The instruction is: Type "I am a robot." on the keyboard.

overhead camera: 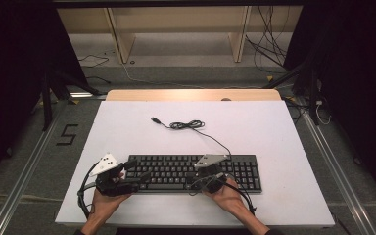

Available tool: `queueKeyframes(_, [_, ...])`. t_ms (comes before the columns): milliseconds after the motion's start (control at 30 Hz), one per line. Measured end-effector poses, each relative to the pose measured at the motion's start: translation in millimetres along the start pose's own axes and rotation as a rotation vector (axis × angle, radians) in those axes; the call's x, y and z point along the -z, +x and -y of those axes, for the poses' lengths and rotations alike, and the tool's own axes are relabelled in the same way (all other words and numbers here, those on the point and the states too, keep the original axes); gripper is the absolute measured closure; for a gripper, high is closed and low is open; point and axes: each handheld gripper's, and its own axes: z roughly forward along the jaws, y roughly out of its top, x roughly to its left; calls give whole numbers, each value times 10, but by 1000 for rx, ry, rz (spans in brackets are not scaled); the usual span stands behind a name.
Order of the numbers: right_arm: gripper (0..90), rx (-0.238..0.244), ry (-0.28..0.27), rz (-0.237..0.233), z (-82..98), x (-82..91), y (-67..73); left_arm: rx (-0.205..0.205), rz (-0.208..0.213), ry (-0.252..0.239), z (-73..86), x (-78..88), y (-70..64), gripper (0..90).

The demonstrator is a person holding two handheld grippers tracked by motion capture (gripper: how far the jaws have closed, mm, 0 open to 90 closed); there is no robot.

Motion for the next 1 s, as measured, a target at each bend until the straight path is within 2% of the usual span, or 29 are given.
queueKeyframes(367, [900,10,28,13,26,-73,16,-1,1,3,3,-4,-2,253])
queueKeyframes(600, [900,13,21,24,32,-77,35,-2,-2,2,5,0,-2,253])
queueKeyframes(733, [900,-3,3,9,23,-35,27,2,-3,-1,4,3,9,253])
queueKeyframes(767, [888,-5,-7,14,17,-16,20,3,-3,-1,4,3,10,253])
queueKeyframes(900, [726,-35,-77,-1,-6,109,-25,0,-2,2,5,2,10,253])
queueKeyframes(1000, [560,-56,-141,2,-24,253,-51,0,-2,4,6,0,7,252])
